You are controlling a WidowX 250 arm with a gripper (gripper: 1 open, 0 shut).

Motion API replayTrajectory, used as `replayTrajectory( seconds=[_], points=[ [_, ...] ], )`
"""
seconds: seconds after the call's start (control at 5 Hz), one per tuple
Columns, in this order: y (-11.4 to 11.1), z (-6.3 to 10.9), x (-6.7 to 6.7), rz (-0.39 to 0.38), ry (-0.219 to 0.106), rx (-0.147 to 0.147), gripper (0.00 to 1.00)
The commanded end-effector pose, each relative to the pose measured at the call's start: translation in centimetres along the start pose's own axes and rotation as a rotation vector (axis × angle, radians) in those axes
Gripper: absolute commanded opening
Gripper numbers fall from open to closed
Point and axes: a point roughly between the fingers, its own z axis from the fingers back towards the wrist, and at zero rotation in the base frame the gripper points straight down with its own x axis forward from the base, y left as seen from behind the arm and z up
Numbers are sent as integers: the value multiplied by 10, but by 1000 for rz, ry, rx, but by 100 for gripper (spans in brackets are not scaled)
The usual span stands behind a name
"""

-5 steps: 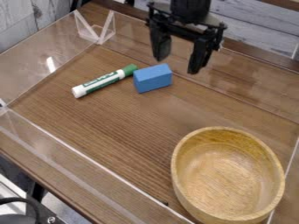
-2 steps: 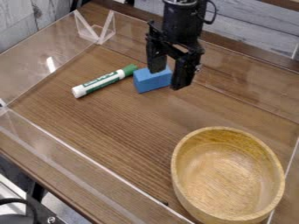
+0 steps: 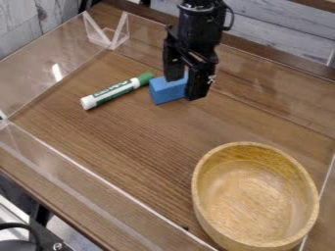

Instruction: Put the blue block in the brown bowl

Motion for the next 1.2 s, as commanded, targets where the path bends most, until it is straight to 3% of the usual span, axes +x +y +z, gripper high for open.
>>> replayTrajectory(
  seconds=[0.0, 1.0],
  points=[
    [15, 16, 9, -14, -60, 43, 100],
    [23, 8, 15, 32, -62, 22, 100]
  ],
)
